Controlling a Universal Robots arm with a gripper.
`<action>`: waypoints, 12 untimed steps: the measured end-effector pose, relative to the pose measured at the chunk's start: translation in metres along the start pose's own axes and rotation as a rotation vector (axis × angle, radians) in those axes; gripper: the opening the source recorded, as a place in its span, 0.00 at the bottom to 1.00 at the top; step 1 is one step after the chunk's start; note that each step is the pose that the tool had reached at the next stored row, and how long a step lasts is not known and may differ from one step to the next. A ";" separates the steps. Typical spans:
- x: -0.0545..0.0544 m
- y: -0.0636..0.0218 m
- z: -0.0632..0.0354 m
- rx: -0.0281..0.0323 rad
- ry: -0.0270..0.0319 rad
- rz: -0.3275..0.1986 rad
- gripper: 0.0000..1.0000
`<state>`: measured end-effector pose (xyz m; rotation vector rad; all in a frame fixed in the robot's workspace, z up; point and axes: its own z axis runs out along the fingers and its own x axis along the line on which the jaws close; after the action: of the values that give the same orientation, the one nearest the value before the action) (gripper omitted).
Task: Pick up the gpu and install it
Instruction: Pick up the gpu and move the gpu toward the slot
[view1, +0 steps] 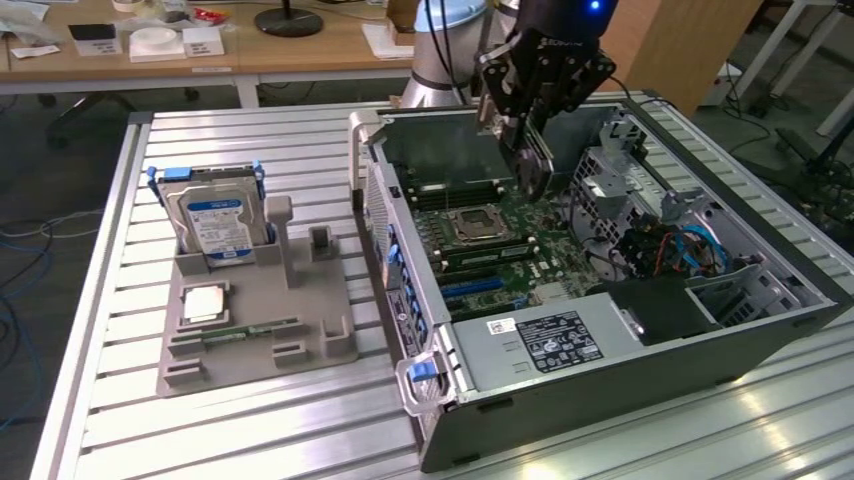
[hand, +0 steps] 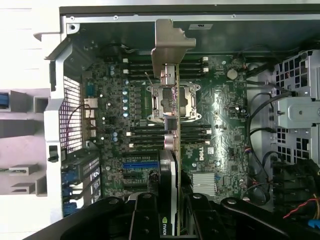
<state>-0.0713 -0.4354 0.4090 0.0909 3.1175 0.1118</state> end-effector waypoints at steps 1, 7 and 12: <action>-0.002 0.0001 0.0001 -0.0001 0.0000 0.000 0.27; -0.011 0.0006 0.0003 0.0000 0.0000 0.000 0.27; -0.018 0.0010 0.0006 -0.0001 -0.0001 0.000 0.27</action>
<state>-0.0532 -0.4354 0.4088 0.0907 3.1175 0.1120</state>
